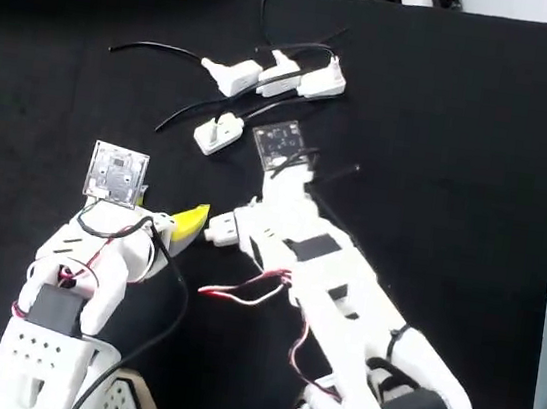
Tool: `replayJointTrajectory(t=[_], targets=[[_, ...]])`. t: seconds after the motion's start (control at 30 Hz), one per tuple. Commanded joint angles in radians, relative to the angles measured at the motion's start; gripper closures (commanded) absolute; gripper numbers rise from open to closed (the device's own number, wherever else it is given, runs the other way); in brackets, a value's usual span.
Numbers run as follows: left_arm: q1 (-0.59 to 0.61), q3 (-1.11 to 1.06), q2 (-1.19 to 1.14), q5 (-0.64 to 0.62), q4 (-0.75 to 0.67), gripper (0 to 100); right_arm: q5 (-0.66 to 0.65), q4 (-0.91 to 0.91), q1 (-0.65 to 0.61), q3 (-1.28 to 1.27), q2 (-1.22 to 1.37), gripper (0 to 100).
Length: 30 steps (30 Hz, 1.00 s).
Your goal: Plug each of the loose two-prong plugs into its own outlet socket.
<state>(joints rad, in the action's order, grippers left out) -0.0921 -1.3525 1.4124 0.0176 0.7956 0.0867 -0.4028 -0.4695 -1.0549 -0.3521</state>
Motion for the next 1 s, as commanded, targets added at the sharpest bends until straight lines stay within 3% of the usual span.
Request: replayJointTrajectory(t=[0.0, 0.4, 0.97], targets=[[0.01, 0.005, 0.008, -0.002, -0.006, 68, 0.048, -0.026, -0.02, 0.056, 0.036, 98.7], [0.01, 0.005, 0.008, -0.002, -0.006, 68, 0.055, -0.132, -0.025, 0.163, 0.162, 98.7], [0.01, 0.004, 0.008, -0.002, -0.006, 68, -0.051, -0.216, -0.023, 0.219, 0.222, 98.7]])
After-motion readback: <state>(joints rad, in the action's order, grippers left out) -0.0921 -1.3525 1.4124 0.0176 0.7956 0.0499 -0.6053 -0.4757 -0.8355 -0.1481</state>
